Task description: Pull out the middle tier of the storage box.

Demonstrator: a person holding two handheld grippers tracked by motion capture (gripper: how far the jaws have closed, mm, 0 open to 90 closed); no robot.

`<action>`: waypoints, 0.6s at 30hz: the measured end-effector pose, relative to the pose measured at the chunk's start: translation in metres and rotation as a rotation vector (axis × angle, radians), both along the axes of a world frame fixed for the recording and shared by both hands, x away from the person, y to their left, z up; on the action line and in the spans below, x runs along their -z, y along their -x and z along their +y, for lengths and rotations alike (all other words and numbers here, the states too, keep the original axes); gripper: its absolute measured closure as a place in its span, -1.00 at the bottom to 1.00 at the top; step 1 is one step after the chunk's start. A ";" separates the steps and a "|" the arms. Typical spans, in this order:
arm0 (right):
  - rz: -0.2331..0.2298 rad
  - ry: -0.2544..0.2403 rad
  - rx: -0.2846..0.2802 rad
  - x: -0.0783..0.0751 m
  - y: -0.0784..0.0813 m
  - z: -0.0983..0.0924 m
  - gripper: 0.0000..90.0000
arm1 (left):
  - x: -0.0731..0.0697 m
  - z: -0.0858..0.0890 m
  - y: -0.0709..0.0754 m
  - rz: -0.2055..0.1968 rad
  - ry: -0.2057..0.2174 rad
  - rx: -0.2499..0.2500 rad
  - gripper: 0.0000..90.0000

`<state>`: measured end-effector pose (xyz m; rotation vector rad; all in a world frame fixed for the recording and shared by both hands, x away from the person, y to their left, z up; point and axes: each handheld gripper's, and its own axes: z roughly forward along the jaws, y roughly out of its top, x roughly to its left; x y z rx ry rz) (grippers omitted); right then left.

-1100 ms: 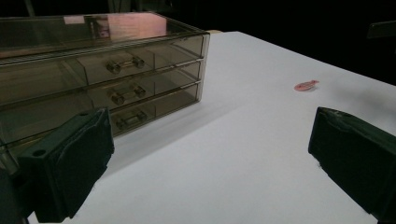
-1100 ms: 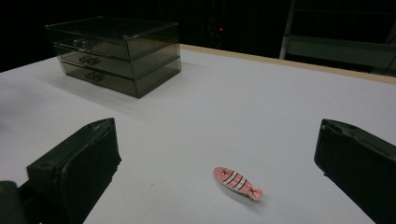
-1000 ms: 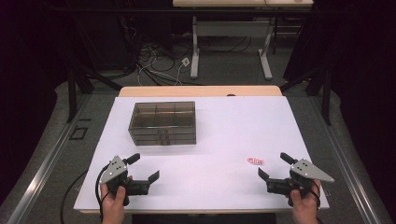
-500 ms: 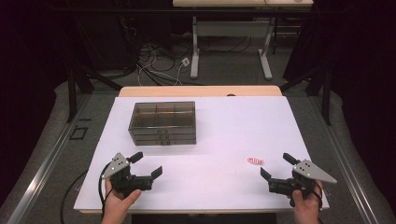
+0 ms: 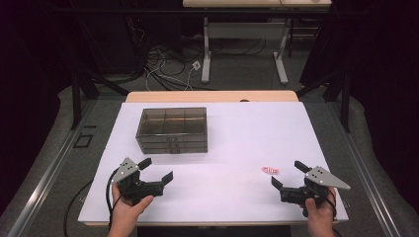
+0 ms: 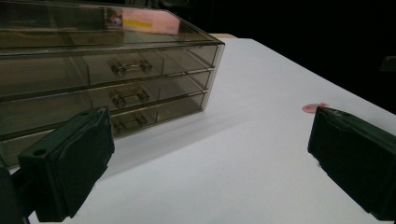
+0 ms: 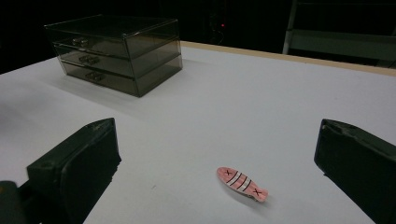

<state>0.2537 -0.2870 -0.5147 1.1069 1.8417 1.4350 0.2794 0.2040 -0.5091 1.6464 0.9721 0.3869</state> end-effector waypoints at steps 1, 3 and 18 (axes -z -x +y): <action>0.004 0.003 0.002 0.000 0.000 0.000 -1.00 | -0.001 0.000 -0.001 0.003 -0.002 -0.005 -0.99; 0.003 0.005 0.003 0.000 0.000 0.000 -1.00 | -0.003 0.000 -0.002 0.006 -0.007 -0.009 -0.99; 0.013 -0.007 -0.001 0.000 0.000 -0.003 -1.00 | -0.013 -0.007 -0.021 0.025 -0.041 -0.015 -0.99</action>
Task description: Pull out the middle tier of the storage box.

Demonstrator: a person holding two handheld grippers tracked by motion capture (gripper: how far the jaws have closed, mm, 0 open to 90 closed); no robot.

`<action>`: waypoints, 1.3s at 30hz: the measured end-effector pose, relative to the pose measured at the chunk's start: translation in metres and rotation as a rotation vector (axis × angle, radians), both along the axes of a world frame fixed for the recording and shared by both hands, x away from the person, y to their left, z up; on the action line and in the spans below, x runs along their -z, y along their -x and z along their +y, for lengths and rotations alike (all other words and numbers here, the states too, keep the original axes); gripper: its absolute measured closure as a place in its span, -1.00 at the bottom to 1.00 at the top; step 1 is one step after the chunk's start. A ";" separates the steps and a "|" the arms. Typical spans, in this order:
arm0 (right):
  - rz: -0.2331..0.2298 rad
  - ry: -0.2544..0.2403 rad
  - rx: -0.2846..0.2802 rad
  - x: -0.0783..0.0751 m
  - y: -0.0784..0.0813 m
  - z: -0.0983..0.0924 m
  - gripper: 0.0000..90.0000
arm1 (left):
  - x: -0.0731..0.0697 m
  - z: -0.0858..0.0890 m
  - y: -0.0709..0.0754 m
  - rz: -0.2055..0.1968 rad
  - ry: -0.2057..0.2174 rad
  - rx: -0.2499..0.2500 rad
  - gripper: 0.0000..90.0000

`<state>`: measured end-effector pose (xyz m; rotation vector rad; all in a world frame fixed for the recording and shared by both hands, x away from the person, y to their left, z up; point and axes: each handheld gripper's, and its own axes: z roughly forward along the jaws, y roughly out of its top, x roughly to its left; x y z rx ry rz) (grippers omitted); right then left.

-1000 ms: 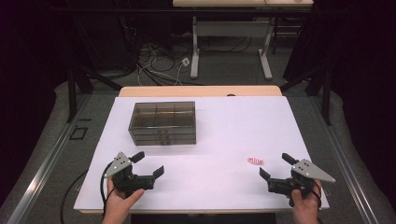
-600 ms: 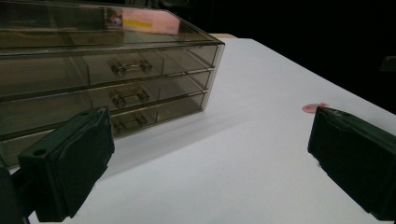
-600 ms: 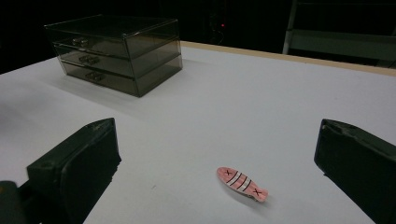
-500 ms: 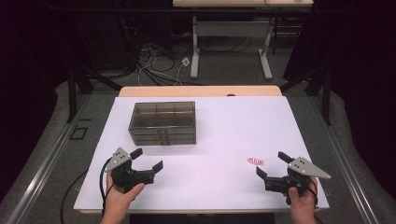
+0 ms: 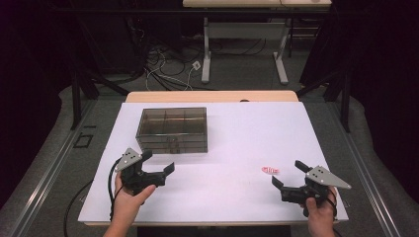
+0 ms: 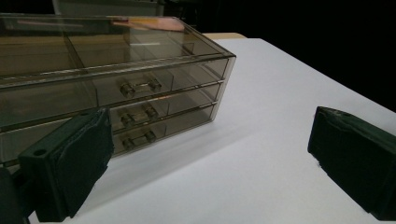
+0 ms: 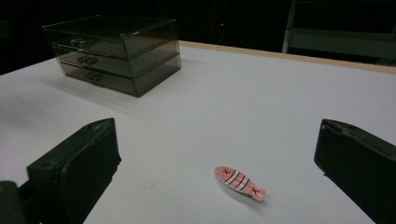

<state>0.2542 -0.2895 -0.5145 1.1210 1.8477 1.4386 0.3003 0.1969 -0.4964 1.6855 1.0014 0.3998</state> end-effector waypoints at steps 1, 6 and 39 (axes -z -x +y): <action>-0.003 0.000 0.000 0.000 0.000 0.000 -1.00 | 0.000 -0.001 -0.001 0.010 0.006 -0.005 -0.99; 0.001 0.000 0.001 0.000 0.000 0.000 -1.00 | 0.001 -0.007 -0.008 0.047 0.018 -0.018 -0.96; -0.007 0.009 -0.005 0.001 0.000 -0.004 -1.00 | 0.008 -0.033 -0.034 0.185 0.061 -0.077 -0.65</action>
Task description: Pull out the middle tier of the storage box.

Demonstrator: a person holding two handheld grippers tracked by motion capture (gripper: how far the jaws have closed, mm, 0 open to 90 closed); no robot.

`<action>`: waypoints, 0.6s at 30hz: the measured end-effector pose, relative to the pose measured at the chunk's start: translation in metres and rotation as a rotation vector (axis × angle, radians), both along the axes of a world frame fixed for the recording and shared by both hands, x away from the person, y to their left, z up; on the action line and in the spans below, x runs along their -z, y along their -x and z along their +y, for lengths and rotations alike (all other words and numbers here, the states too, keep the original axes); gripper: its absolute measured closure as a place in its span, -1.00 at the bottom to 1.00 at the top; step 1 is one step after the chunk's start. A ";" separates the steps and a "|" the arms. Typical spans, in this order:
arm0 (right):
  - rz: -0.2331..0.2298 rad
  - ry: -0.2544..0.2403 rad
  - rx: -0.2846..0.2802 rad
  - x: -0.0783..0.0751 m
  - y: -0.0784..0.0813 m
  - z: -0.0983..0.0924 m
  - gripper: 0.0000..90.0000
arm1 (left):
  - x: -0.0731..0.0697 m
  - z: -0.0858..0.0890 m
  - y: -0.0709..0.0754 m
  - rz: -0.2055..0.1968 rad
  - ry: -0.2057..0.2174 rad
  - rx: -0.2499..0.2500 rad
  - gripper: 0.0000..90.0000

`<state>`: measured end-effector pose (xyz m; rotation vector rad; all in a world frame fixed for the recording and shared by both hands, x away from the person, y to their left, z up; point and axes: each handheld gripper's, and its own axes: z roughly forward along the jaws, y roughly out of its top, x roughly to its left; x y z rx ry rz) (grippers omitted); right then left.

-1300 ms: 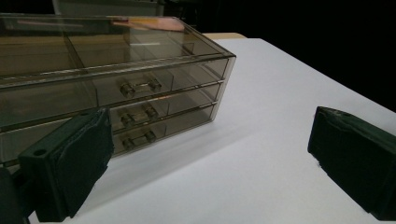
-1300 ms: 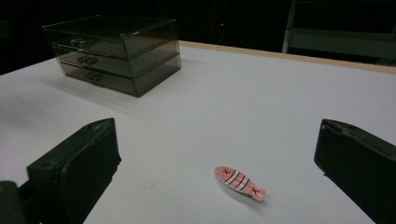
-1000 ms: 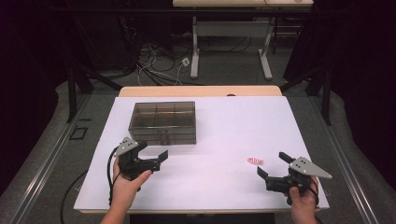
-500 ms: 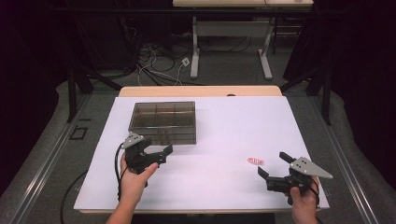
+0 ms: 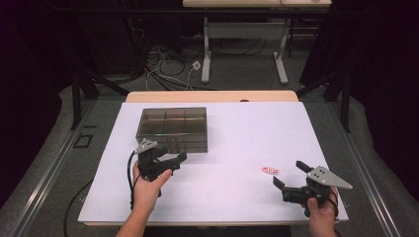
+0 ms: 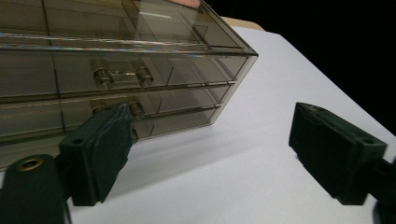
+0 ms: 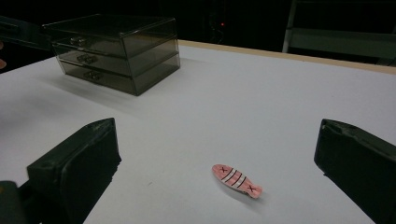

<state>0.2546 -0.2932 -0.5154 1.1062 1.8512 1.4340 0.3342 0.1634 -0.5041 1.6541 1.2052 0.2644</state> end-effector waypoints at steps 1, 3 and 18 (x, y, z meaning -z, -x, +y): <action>-0.001 0.002 0.004 0.000 0.000 0.000 -1.00 | 0.001 -0.001 -0.001 0.011 0.008 -0.001 -0.64; -0.001 0.002 0.004 0.000 0.000 0.000 -1.00 | 0.001 0.000 -0.002 0.016 0.000 -0.004 -0.64; 0.018 -0.025 0.008 0.001 0.000 -0.001 -1.00 | 0.004 -0.001 -0.008 0.081 0.019 -0.020 -0.40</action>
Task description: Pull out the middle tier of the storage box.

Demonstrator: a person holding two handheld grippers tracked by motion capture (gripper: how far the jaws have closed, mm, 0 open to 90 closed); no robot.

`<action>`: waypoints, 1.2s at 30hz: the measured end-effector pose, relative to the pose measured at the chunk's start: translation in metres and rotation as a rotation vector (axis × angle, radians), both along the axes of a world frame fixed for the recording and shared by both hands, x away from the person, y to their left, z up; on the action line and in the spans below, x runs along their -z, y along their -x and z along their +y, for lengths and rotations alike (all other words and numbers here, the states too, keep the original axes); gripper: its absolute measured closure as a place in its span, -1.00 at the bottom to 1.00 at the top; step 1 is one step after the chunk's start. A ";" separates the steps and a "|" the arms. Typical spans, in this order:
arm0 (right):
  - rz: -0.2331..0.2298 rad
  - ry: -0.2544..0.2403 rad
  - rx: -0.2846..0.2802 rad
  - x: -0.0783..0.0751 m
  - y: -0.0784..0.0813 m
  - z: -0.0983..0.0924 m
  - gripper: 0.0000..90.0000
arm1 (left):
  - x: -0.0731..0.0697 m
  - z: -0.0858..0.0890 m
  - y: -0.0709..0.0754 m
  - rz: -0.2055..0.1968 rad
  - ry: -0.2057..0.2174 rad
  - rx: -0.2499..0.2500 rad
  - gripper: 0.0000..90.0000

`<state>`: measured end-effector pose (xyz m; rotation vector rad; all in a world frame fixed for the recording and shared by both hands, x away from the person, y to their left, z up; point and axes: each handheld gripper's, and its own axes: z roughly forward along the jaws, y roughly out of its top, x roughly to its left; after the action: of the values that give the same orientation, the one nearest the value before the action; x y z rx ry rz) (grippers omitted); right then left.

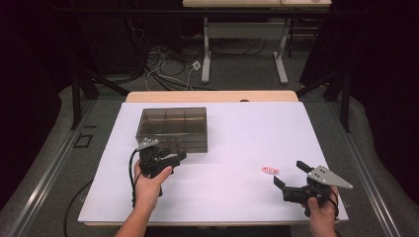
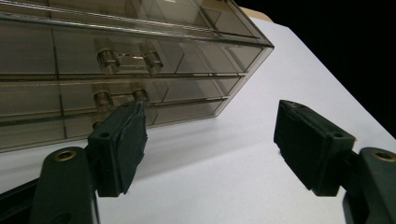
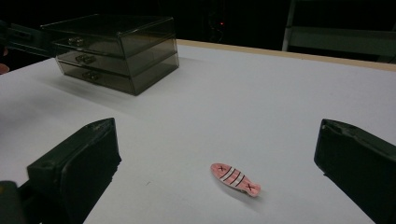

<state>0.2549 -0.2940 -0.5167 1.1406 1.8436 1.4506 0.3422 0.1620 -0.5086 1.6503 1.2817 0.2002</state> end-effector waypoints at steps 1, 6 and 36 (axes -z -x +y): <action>0.000 0.000 0.000 0.000 0.000 0.000 -1.00 | 0.000 0.000 -0.001 0.002 0.001 0.000 -0.40; 0.001 0.007 0.005 0.000 0.000 -0.001 -1.00 | 0.001 -0.001 -0.003 0.018 -0.007 0.011 -0.28; 0.002 0.001 -0.005 0.002 -0.002 -0.001 -1.00 | 0.014 0.015 -0.016 0.214 0.243 -0.181 0.02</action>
<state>0.2570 -0.2952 -0.5188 1.1381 1.8503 1.4511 0.3581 0.1770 -0.5223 1.3767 1.5536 -0.0250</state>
